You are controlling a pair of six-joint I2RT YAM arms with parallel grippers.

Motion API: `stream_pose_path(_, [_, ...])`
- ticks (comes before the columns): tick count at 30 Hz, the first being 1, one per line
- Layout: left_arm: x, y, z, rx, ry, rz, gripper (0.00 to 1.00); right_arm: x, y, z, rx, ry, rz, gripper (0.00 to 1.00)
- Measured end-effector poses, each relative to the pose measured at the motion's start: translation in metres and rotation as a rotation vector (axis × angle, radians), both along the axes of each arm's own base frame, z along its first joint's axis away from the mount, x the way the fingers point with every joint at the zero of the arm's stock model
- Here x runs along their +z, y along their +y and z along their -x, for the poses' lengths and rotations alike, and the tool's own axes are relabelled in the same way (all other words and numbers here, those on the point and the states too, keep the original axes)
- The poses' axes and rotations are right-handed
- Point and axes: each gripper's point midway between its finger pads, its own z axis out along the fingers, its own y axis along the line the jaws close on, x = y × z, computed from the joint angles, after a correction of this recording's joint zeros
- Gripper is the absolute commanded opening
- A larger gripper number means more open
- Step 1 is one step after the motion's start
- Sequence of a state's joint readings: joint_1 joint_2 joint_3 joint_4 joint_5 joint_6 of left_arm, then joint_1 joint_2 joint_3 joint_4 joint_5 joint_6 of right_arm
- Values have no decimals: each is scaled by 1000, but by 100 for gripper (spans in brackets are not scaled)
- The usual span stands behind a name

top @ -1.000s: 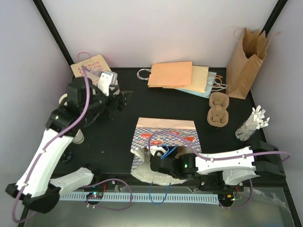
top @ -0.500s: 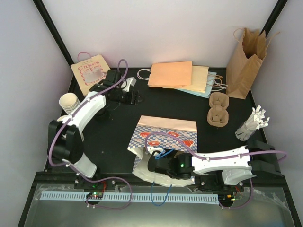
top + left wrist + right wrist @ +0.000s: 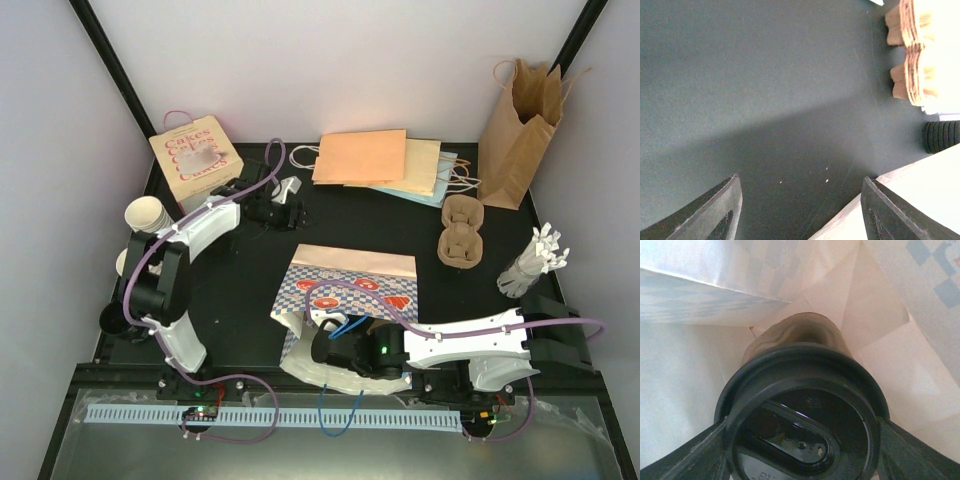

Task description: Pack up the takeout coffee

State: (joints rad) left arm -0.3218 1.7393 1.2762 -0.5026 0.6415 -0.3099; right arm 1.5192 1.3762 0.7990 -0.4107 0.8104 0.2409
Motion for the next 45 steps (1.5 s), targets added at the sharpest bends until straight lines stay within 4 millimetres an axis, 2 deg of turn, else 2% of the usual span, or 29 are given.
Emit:
stream_pose_path(3, [-15, -1, 2, -3, 41, -1, 66, 0, 0, 0, 0, 0, 0, 60])
stream_pose_path(16, [-43, -4, -3, 3, 76, 2, 57, 0, 0, 0, 0, 1, 0, 60])
stream_pose_path(28, [-71, -10, 18, -13, 141, 17, 42, 0, 0, 0, 1, 1, 1, 60])
stream_pose_path(34, [-88, -7, 33, -10, 186, 18, 39, 0, 0, 0, 1, 1, 1, 61])
stream_pose_path(45, [-91, -8, 38, -12, 185, 24, 36, 0, -1, 0, 5, -2, 9, 60])
